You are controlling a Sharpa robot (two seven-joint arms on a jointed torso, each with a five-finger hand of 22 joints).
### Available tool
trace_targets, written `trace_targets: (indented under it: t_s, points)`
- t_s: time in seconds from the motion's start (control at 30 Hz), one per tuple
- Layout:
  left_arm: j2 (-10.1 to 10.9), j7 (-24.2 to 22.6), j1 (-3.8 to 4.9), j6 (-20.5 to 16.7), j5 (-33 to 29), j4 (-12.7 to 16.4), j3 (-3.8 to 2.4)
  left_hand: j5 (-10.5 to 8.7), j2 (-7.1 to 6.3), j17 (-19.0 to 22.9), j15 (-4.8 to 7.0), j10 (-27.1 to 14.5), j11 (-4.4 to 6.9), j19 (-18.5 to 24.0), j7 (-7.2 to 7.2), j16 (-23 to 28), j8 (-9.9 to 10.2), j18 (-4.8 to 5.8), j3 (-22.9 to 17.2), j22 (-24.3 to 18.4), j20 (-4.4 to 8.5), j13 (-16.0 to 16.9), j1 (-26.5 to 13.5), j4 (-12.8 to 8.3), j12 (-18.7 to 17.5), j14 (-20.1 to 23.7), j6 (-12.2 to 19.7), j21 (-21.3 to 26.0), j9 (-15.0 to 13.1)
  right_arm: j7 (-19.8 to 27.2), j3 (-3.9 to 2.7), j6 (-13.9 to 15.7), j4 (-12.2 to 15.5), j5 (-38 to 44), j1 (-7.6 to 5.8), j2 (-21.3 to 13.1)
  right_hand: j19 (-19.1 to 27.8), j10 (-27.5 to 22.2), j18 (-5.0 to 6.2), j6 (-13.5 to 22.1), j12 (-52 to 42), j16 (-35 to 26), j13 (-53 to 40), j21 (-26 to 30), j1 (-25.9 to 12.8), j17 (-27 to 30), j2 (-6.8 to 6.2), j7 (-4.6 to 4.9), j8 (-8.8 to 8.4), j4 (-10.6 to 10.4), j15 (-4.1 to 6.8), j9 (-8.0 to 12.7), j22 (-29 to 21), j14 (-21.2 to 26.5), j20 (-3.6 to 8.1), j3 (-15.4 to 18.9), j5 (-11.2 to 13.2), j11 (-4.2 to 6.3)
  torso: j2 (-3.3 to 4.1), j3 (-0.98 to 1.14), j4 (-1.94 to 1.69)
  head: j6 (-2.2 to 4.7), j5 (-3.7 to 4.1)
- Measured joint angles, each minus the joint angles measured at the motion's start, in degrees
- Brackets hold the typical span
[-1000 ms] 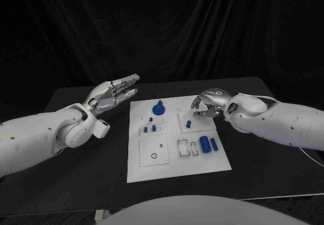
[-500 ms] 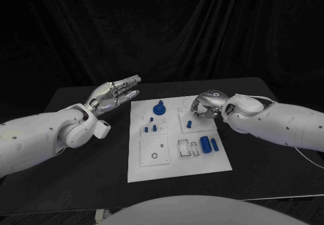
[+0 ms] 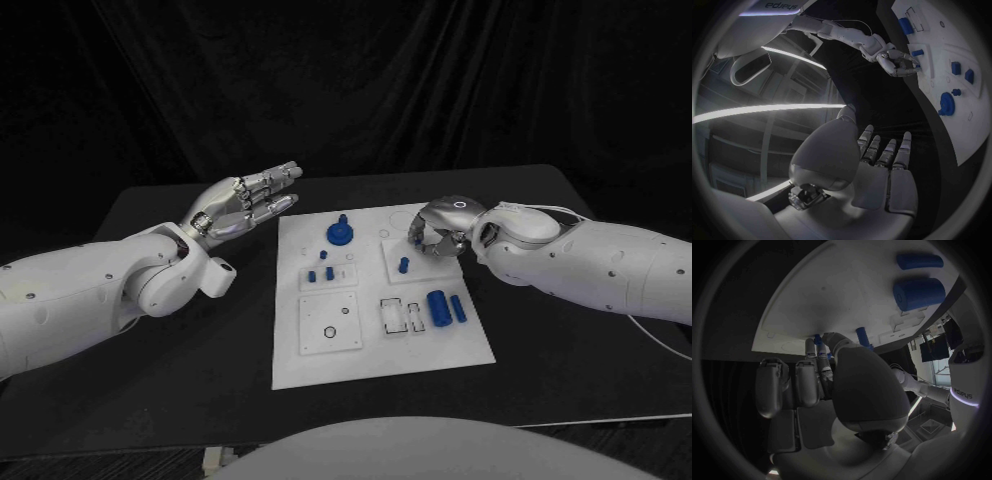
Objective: Assemble the parts on the task board
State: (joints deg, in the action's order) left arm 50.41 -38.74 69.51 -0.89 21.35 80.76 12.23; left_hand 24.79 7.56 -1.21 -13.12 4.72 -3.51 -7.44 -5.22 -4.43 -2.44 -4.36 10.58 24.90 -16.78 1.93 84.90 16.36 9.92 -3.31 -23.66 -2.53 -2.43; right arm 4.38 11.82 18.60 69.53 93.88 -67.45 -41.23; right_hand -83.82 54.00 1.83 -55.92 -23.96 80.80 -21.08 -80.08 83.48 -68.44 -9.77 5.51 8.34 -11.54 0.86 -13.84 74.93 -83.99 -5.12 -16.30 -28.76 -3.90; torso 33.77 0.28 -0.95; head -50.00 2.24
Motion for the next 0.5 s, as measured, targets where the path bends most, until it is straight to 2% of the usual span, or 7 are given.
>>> trace_targets:
  t_s: [0.17,0.23,0.43,0.5]
  points:
    - [-0.13,0.00,-0.09,0.17,-0.01,-0.05,0.00,0.23,0.00,0.00,-0.30,0.00,0.00,0.00,0.00,-0.22,0.00,0.00,0.00,-0.06,0.00,0.00,0.00,0.00,0.00,-0.30,0.00,0.00,0.00,-0.28,-0.01,-0.47,-0.27,0.06,0.08,0.18,0.00,-0.17,0.00,0.00,-0.24,0.00,-0.08,0.44,-0.23,0.22,-0.22,0.00,0.00,0.20,0.00,-0.15,0.00,0.00,0.00,-0.20,-0.32,0.00,0.00,0.00,0.02,0.00,0.01]
    - [-0.17,-0.01,-0.12,0.24,-0.01,-0.08,0.00,0.46,0.26,-0.06,-0.72,0.00,0.00,0.00,0.00,-0.44,0.00,0.00,0.00,-0.06,0.00,0.00,0.26,0.00,0.24,-0.29,0.00,0.00,0.00,-0.37,-0.05,-0.61,-0.40,0.07,0.08,0.27,0.00,-0.17,0.00,0.00,-0.68,-0.24,-0.27,0.44,-0.23,0.37,-0.21,0.00,0.00,0.64,0.00,-0.38,0.00,0.00,0.00,-0.64,-1.17,0.00,0.00,0.00,0.02,0.00,0.01]
    - [-0.29,-0.01,-0.26,0.45,-0.02,-0.25,0.00,0.86,0.48,-0.06,-0.93,-0.01,-0.02,0.00,-0.35,-0.72,0.00,0.00,0.00,-0.19,0.00,0.00,0.48,0.00,0.24,-0.50,-0.35,0.00,-0.07,-0.46,-0.08,-0.76,-0.54,0.10,0.08,0.36,0.00,-0.14,0.00,-0.82,-2.21,-0.26,-0.80,0.44,0.08,0.47,-0.37,0.22,0.83,2.16,0.00,-1.40,-0.01,0.00,0.00,-2.16,-4.07,0.04,0.00,0.00,0.02,0.00,0.01]
    - [-0.37,-0.02,-0.31,0.51,-0.02,-0.35,0.00,1.16,0.48,-0.12,-0.93,-0.21,-0.21,0.00,-0.52,-0.72,0.00,0.00,0.00,-0.25,0.00,0.00,0.48,0.00,0.24,-0.50,-0.52,0.00,-0.07,-0.46,-0.08,-0.73,-0.54,0.10,0.09,0.36,0.00,0.16,0.00,-0.82,-2.29,-0.26,-0.86,0.44,0.44,0.47,-0.10,0.22,0.86,2.38,0.00,-1.60,-0.01,0.00,0.00,-2.37,-4.26,0.33,0.00,0.00,0.02,0.00,0.01]
